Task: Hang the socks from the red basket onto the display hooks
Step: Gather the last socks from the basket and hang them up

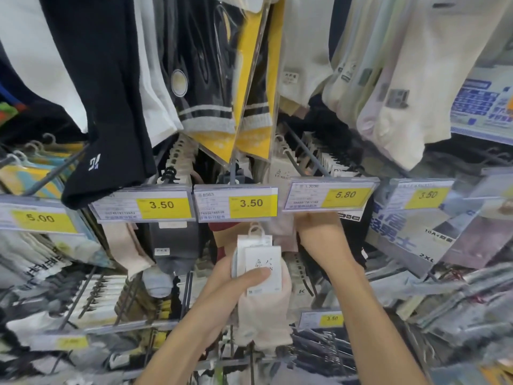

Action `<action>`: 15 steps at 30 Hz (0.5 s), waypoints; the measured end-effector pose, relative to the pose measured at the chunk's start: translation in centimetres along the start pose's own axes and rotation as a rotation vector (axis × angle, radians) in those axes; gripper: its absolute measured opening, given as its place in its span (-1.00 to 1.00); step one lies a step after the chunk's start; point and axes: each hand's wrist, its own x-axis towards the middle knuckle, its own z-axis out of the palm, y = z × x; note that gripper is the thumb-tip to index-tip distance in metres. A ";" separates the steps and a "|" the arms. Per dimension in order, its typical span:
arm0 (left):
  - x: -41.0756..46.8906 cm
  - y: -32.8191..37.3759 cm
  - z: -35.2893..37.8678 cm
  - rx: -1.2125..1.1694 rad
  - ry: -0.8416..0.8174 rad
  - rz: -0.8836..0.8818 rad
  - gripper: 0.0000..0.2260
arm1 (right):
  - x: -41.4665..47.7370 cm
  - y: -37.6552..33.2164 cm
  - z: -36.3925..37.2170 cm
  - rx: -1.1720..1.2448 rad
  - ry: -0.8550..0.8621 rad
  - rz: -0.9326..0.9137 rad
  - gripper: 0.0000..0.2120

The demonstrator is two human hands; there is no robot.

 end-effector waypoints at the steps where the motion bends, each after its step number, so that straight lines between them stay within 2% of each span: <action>1: 0.1 0.1 -0.1 0.016 -0.011 0.031 -0.66 | -0.6 -0.4 -0.1 0.028 -0.046 -0.046 -0.89; 3: 0.2 0.3 0.0 0.044 -0.027 0.084 -0.68 | -3.4 -0.8 -0.4 0.268 -0.066 -0.081 -0.74; 4: 0.3 0.3 0.1 0.061 -0.034 0.107 -0.70 | -4.6 -0.6 -0.4 0.357 -0.168 -0.078 -0.69; 6: 0.5 0.3 0.5 0.102 -0.060 0.157 -0.72 | -6.0 -0.7 -0.4 0.430 -0.281 -0.031 -0.74; 9: 0.8 0.4 1.3 0.125 -0.064 0.222 -0.76 | -6.3 -0.9 -0.8 0.451 -0.246 -0.004 -0.68; 15: 1.5 0.1 2.2 0.247 -0.054 0.327 -0.76 | -5.7 -0.7 -1.2 0.545 -0.136 0.066 -0.77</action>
